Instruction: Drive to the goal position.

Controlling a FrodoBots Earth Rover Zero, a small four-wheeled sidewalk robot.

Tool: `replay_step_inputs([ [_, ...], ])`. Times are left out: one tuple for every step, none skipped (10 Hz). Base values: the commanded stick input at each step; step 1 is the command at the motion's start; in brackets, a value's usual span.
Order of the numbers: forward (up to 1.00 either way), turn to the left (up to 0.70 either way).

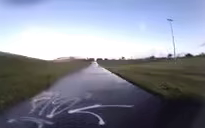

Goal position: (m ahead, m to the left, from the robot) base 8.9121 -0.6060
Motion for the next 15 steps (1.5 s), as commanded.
replay_step_inputs([
  [0.45,0.0],
  [0.45,0.0],
  [0.45,0.0],
  [0.45,0.0],
  [0.45,0.13],
  [0.45,0.24],
  [0.45,0.06],
  [0.45,0.0],
  [0.45,0.0],
  [0.45,0.0],
  [0.45,0.0],
  [0.45,0.0],
  [0.45,0.0],
  [0.45,0.0],
  [0.45,0.0],
])
